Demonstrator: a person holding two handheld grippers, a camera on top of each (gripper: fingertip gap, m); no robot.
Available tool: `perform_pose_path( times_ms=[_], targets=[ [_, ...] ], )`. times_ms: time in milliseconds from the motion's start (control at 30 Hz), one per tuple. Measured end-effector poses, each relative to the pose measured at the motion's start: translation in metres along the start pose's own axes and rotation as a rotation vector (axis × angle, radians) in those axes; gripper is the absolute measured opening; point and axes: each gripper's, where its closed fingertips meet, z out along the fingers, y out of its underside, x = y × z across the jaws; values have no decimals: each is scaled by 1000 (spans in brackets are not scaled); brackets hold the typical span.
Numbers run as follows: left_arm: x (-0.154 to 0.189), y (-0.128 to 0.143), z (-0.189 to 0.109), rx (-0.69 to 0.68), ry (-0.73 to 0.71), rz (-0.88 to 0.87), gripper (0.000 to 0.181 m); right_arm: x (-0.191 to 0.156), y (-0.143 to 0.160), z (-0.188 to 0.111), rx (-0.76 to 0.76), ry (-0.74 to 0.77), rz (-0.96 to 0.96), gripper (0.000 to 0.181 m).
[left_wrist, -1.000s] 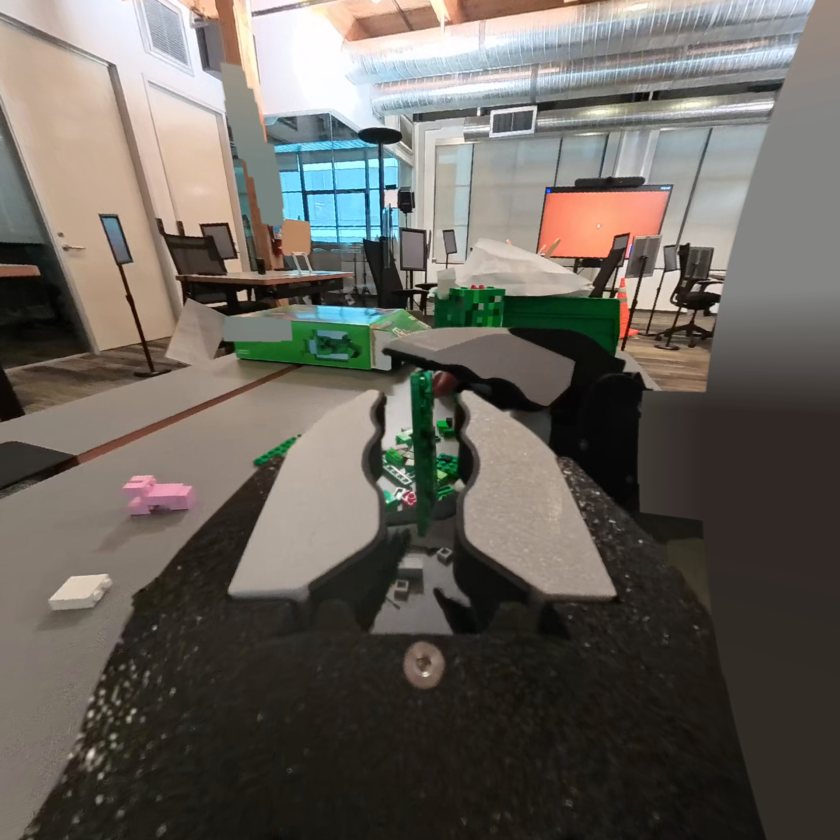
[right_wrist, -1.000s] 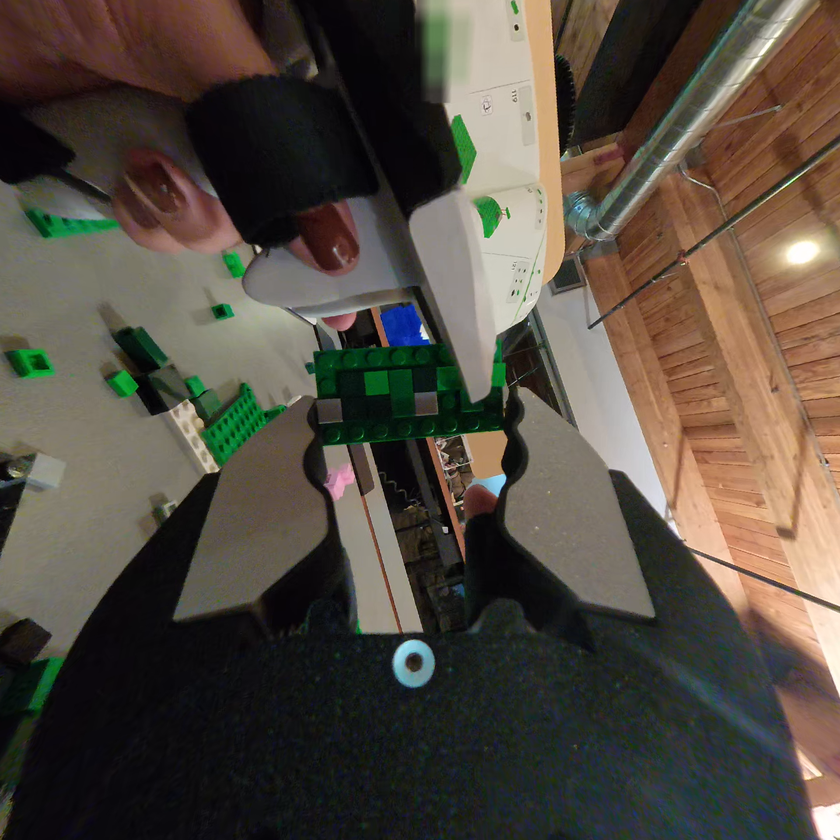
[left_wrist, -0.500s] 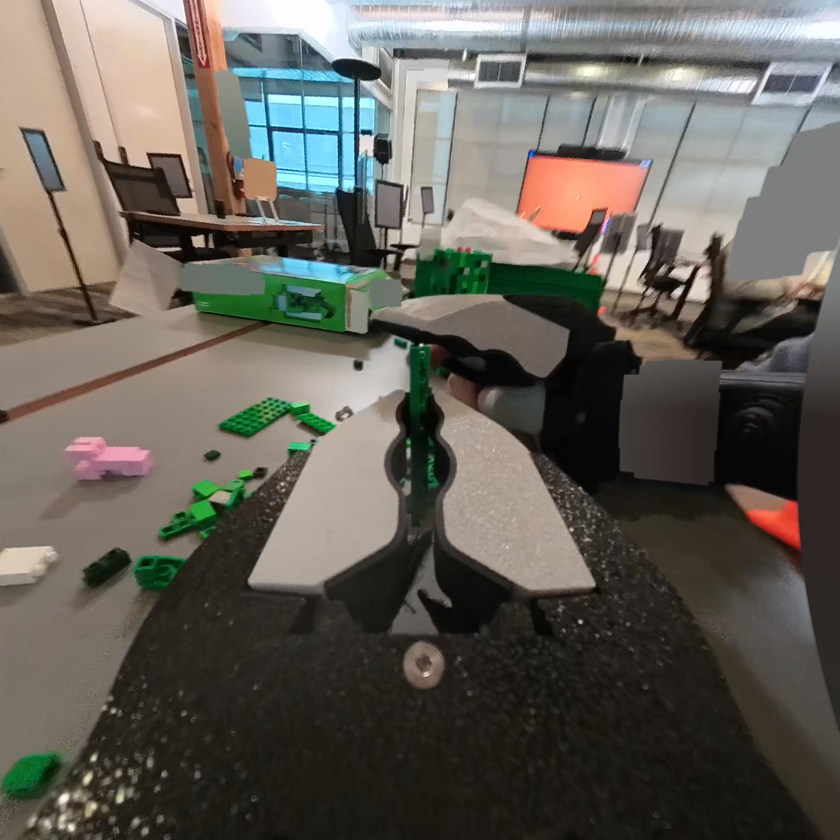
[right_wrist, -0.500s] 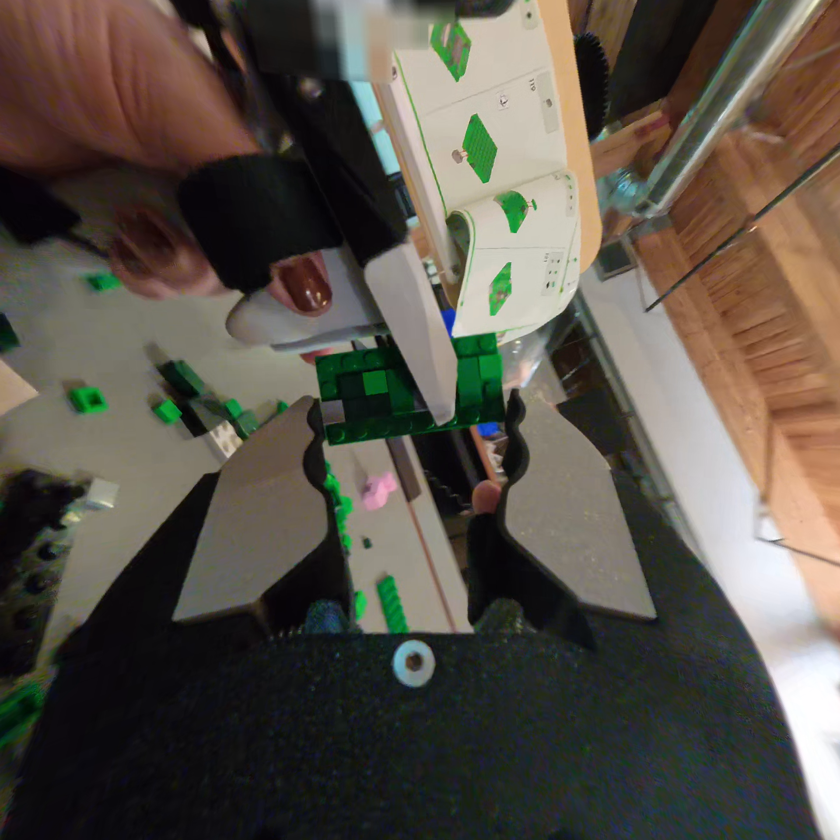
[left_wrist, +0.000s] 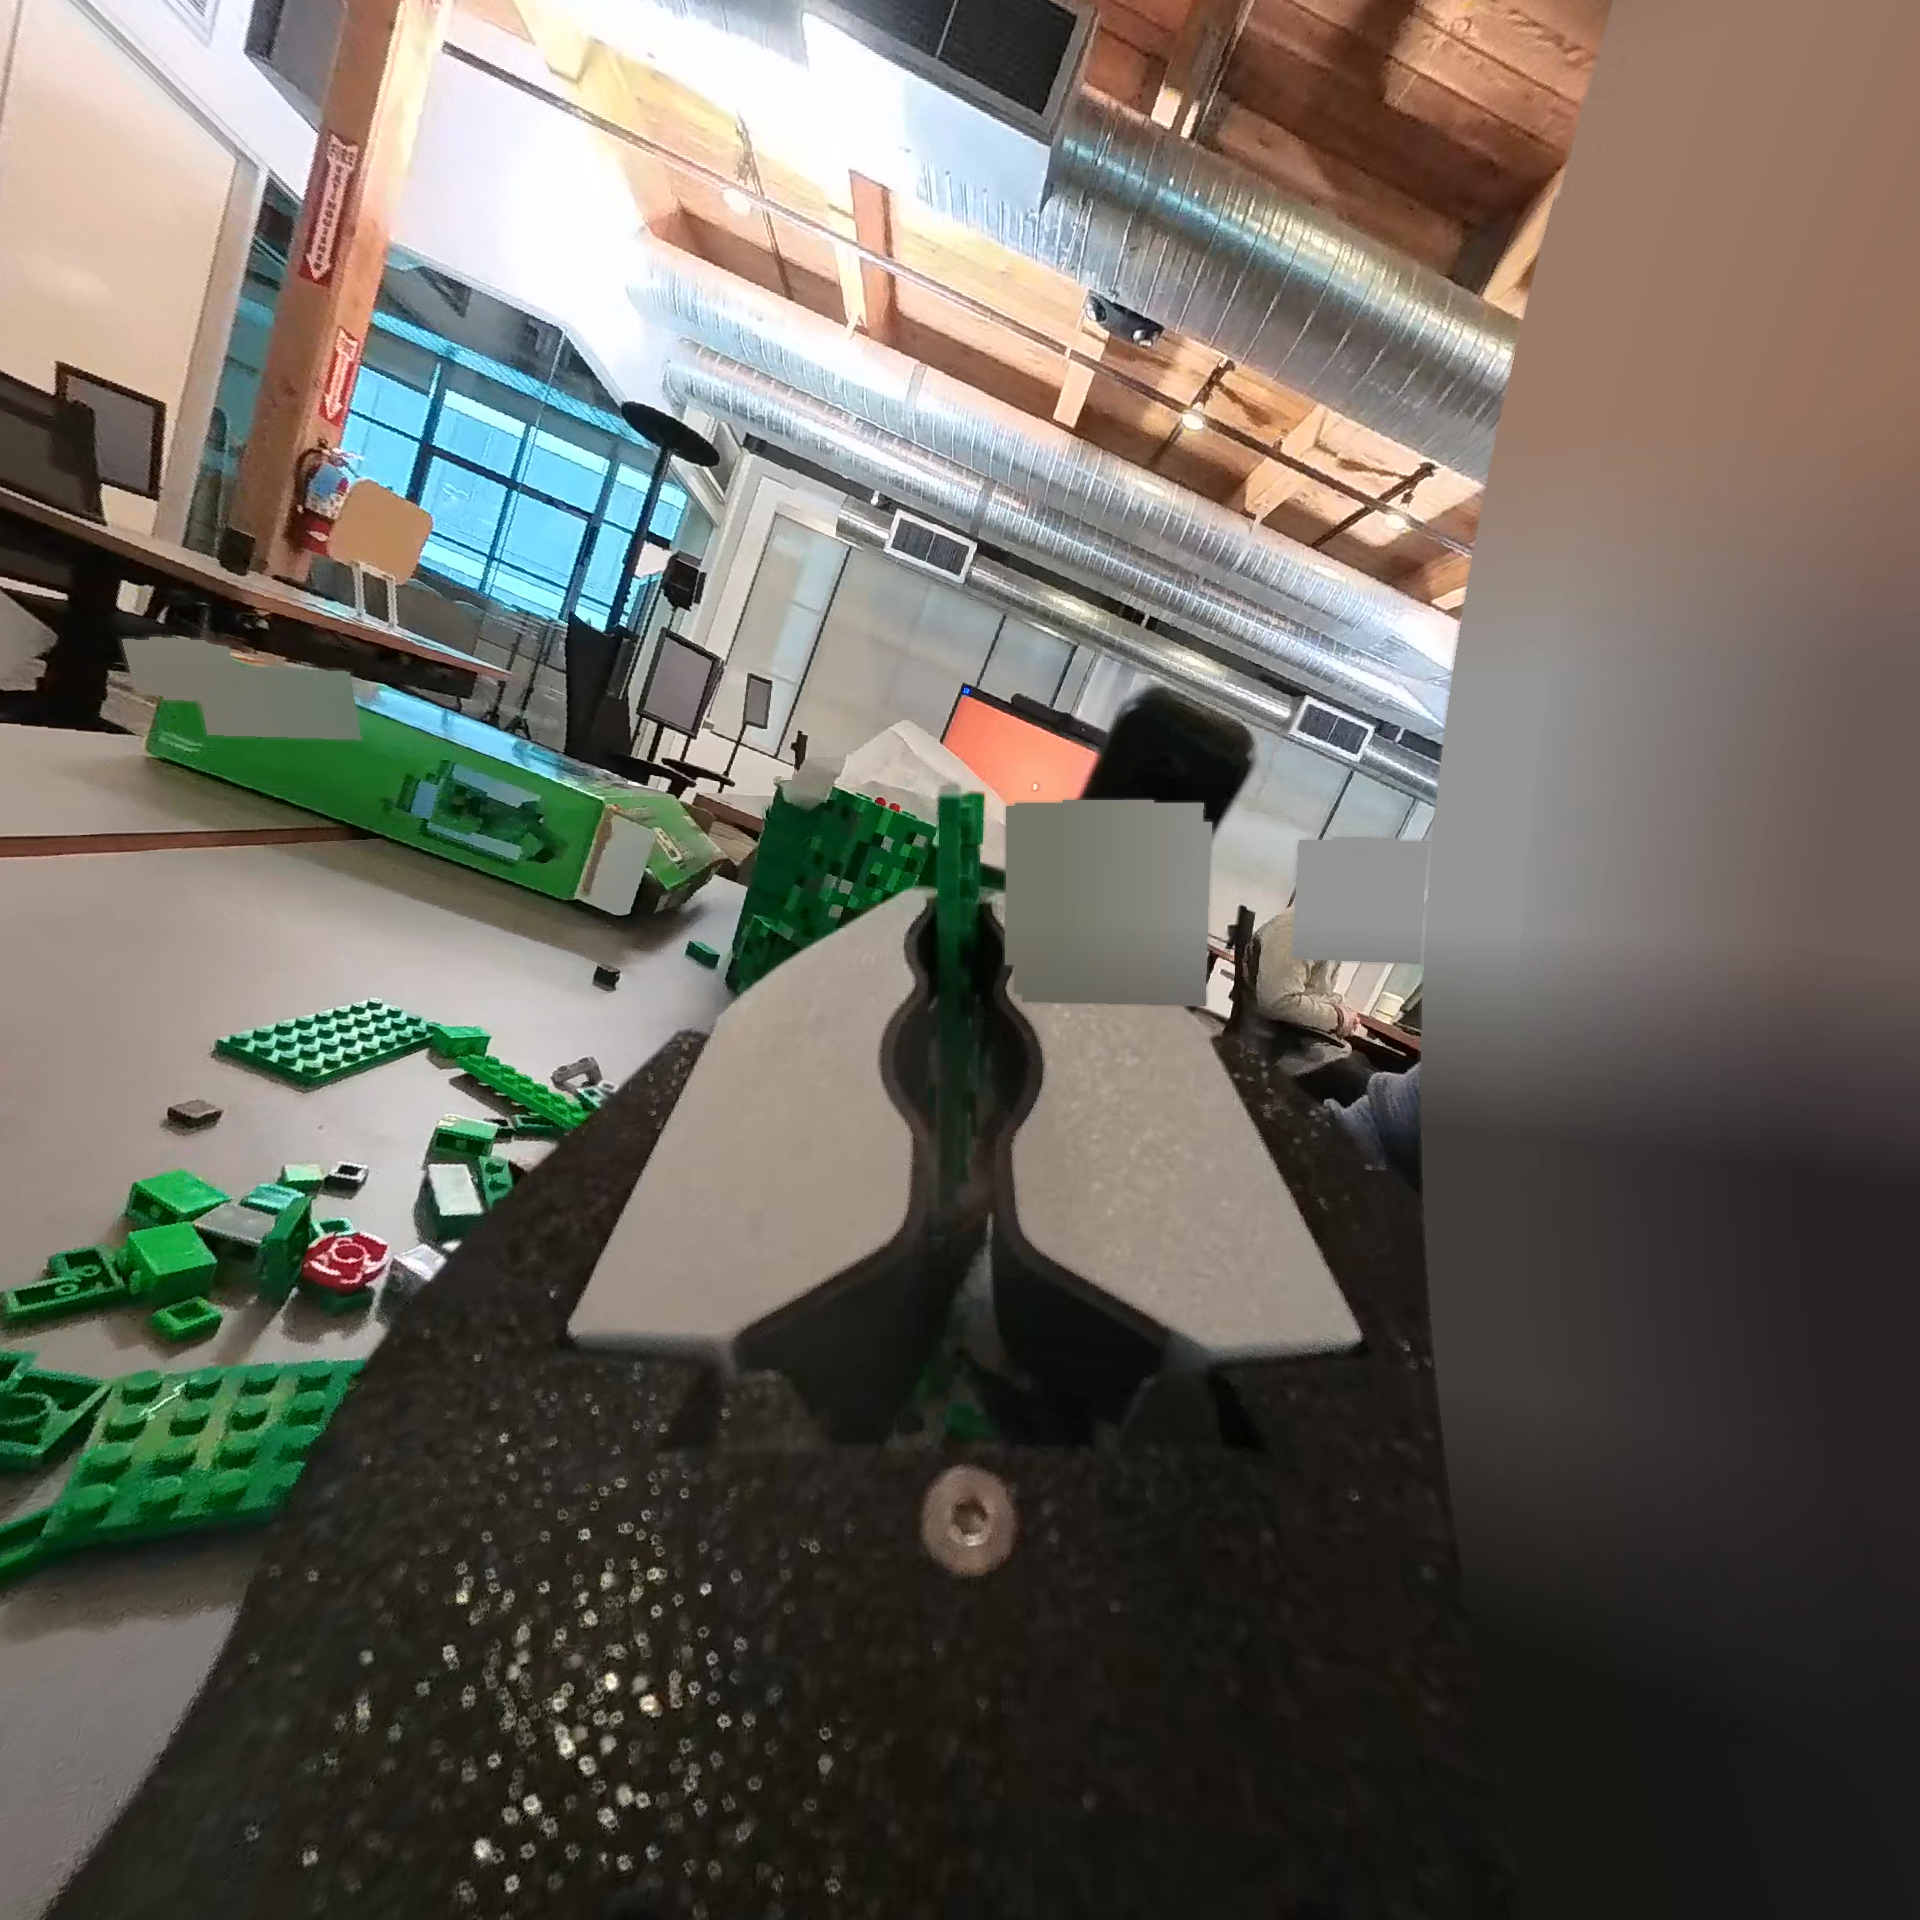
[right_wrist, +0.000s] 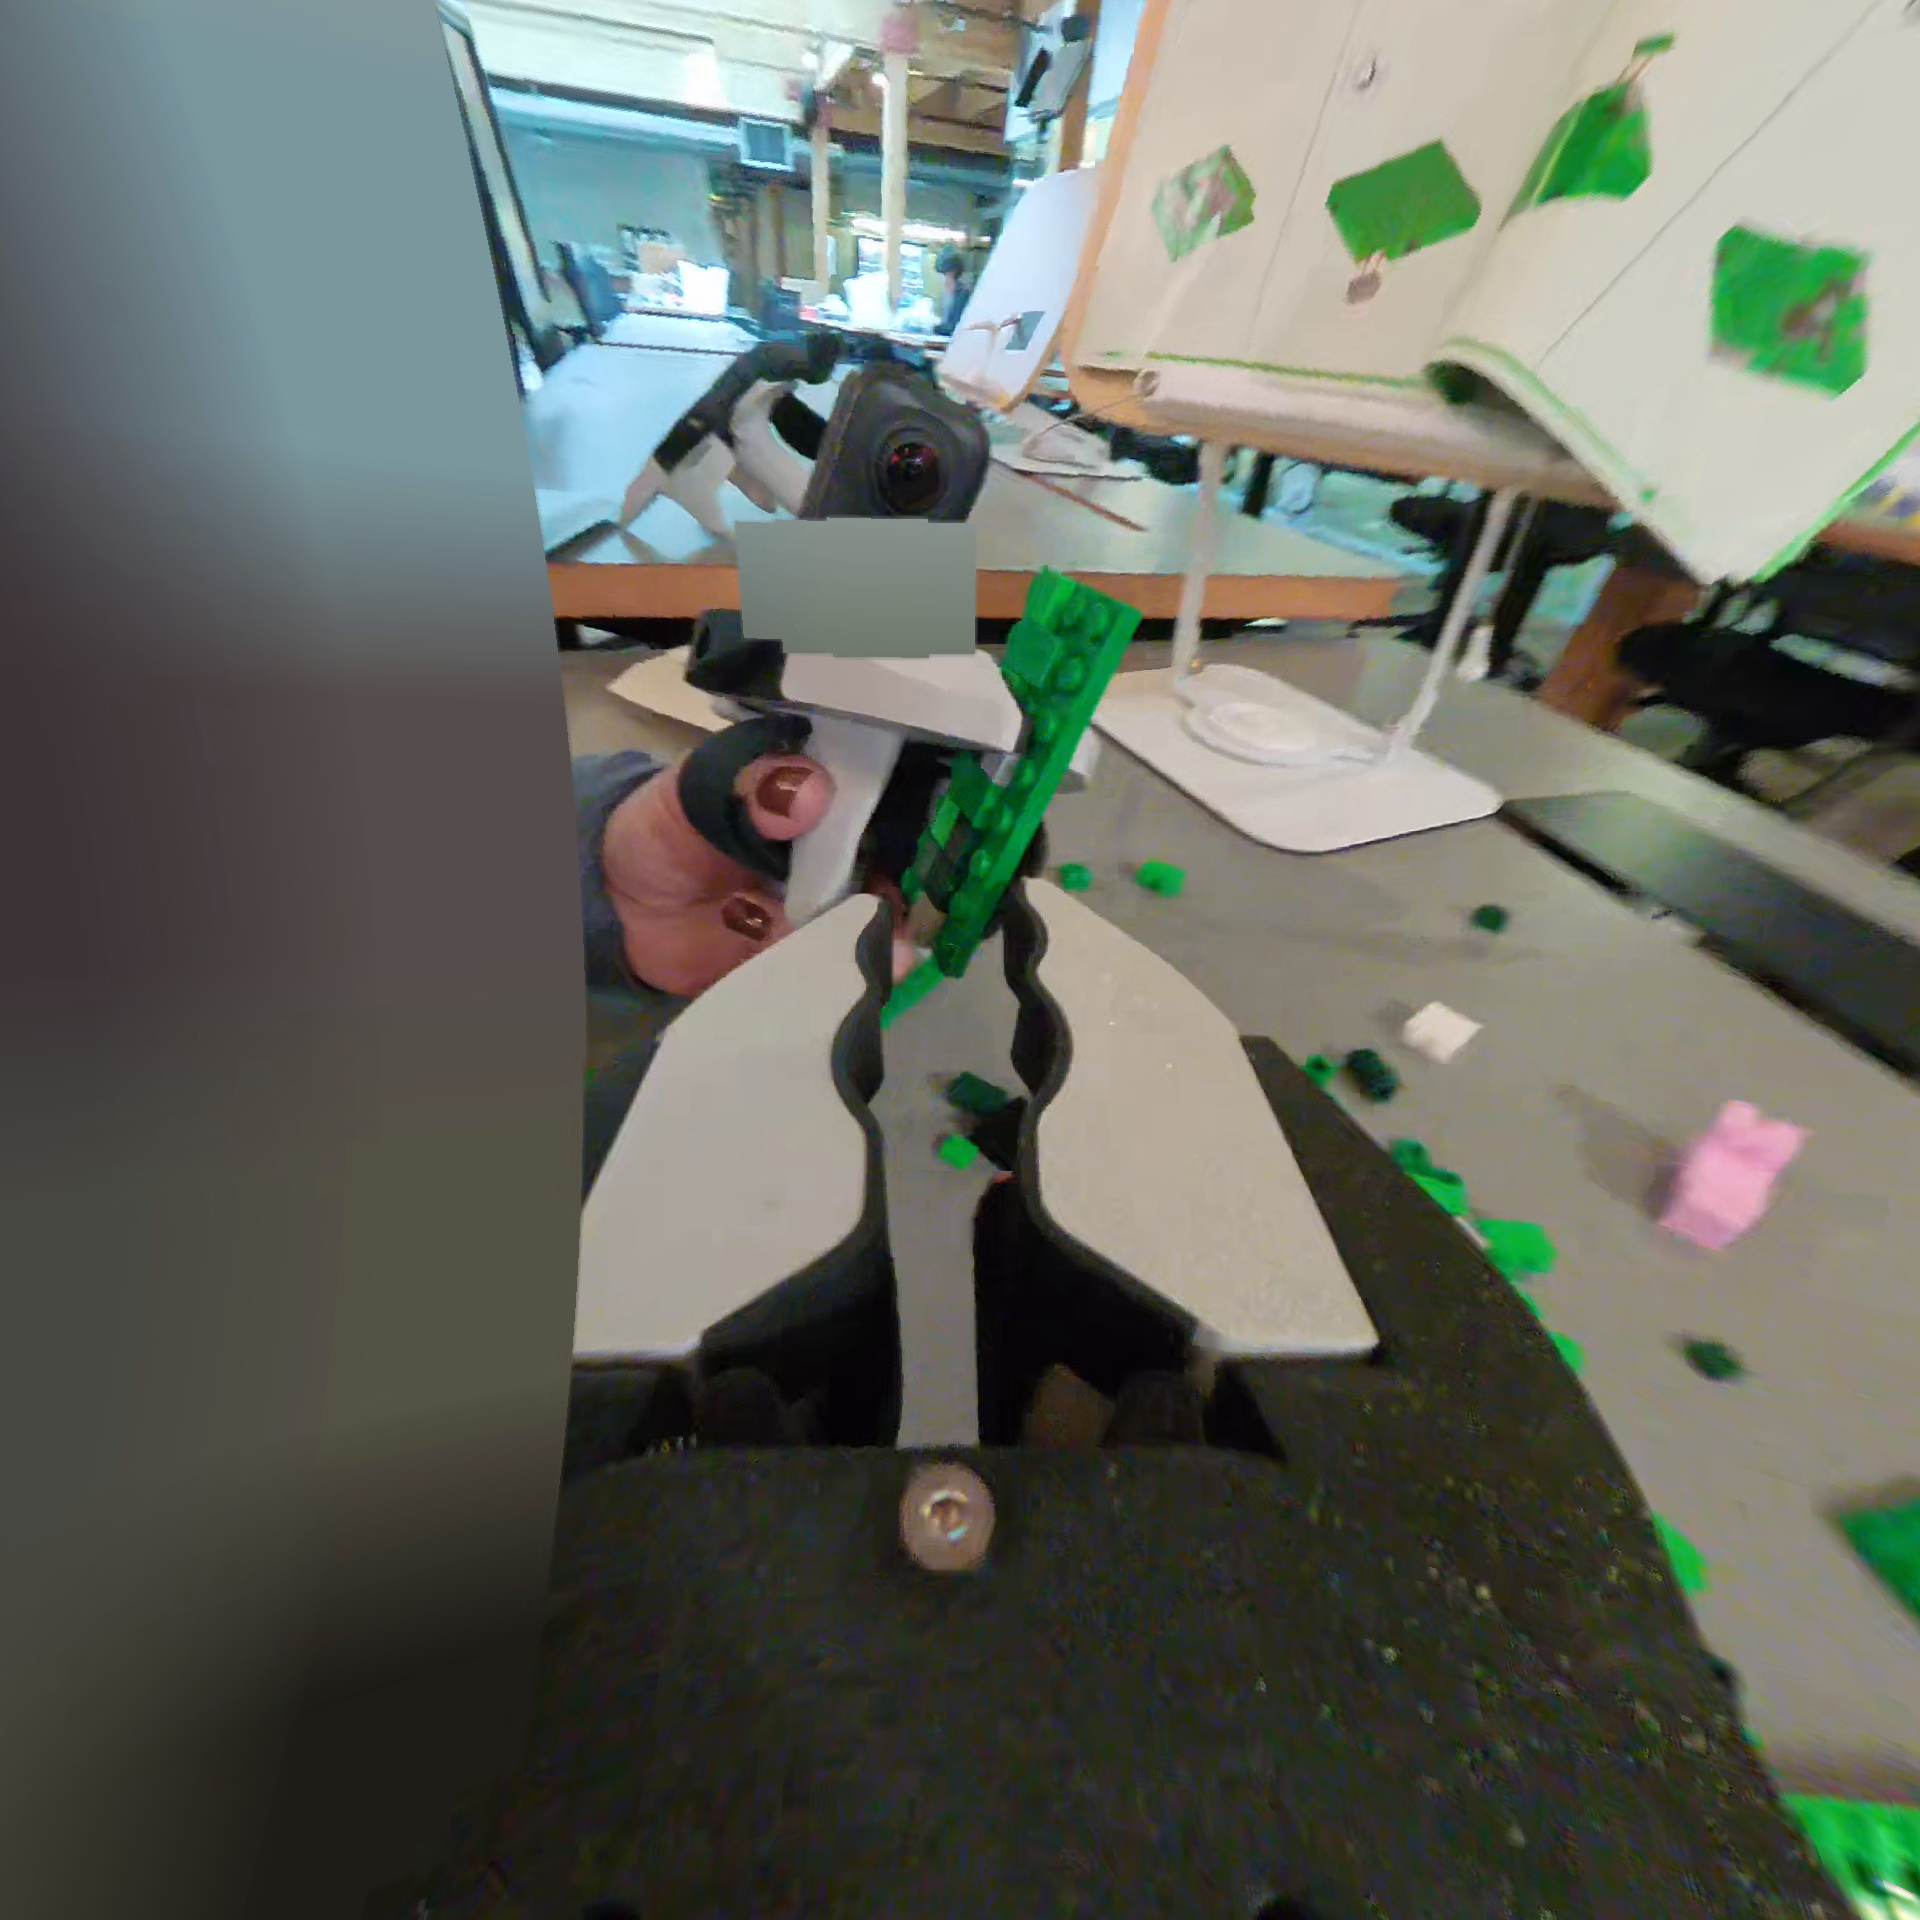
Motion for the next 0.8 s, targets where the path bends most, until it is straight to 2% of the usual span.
perform_pose_path(
  times_ms=[167, 300, 433, 533, 567, 600, 633, 700, 800],
  targets=[
    [-1, 5, 1, -36, -6, -11, 8, 5, 6, -1, -34, -5, 38, 9],
    [-9, 18, -3, -204, -43, -5, 22, 9, 17, -5, -126, 1, 0, 6],
    [-9, 21, -8, -272, -49, 68, 12, 7, 21, -5, -157, -20, 20, 8],
    [-18, 18, -8, -244, -109, 42, 6, 16, 20, -4, -141, 57, 8, 21],
    [-19, 17, -8, -226, -108, 1, 6, 20, 19, -4, -135, 94, -14, 30],
    [-19, 14, -7, -201, -92, -52, 5, 19, 19, -3, -132, 102, -32, 32],
    [-18, 12, -7, -174, -76, -102, 5, 16, 20, -1, -141, 94, -42, 31],
    [-17, 9, -7, -136, -48, -172, 5, 9, 25, 3, -174, 62, -59, 17],
    [-17, 10, -7, -132, -32, -200, 5, 12, 29, 3, -193, 90, -109, 8]
  ],
)
